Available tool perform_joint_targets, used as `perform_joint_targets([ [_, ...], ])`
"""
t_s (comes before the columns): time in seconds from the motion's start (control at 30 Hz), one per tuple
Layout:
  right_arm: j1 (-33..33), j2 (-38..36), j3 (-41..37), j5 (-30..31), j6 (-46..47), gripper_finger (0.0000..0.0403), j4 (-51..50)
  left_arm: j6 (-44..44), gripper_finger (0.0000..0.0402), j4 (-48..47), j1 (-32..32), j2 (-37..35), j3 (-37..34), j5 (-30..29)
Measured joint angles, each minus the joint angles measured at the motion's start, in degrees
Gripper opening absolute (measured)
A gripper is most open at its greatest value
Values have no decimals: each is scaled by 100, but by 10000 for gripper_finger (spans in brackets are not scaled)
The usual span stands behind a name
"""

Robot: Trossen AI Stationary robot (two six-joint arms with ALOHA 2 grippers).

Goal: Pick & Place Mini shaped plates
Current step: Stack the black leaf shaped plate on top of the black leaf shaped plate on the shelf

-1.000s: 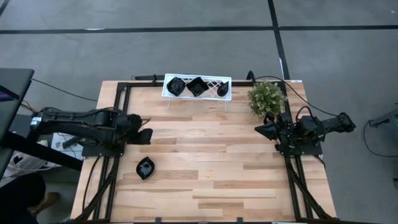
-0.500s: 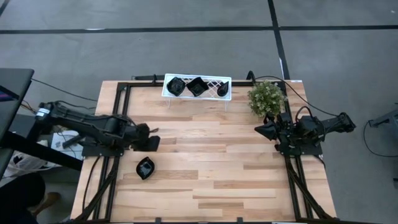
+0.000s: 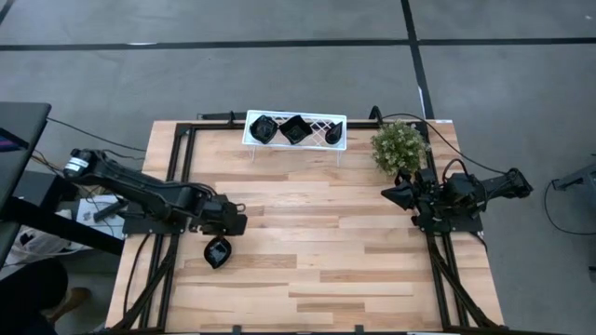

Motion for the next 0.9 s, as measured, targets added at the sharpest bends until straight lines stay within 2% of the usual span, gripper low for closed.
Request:
perform_joint_targets([
  [0.2, 0, 0, 0, -2, 0, 7, 0, -233, 177, -80, -240, 155, 0, 189],
  [0.5, 0, 1, 0, -1, 2, 7, -2, -801, 177, -1074, -577, 129, -7, 191],
  [0.6, 0, 2, 0, -2, 2, 7, -9, -827, 177, -1032, -636, 127, -196, 273],
  [0.8, 0, 0, 0, -2, 4, 7, -20, -993, 177, -725, -636, 114, -784, 894],
  [0.9, 0, 0, 0, -2, 4, 7, -20, -995, 177, -412, -635, 112, -970, 965],
])
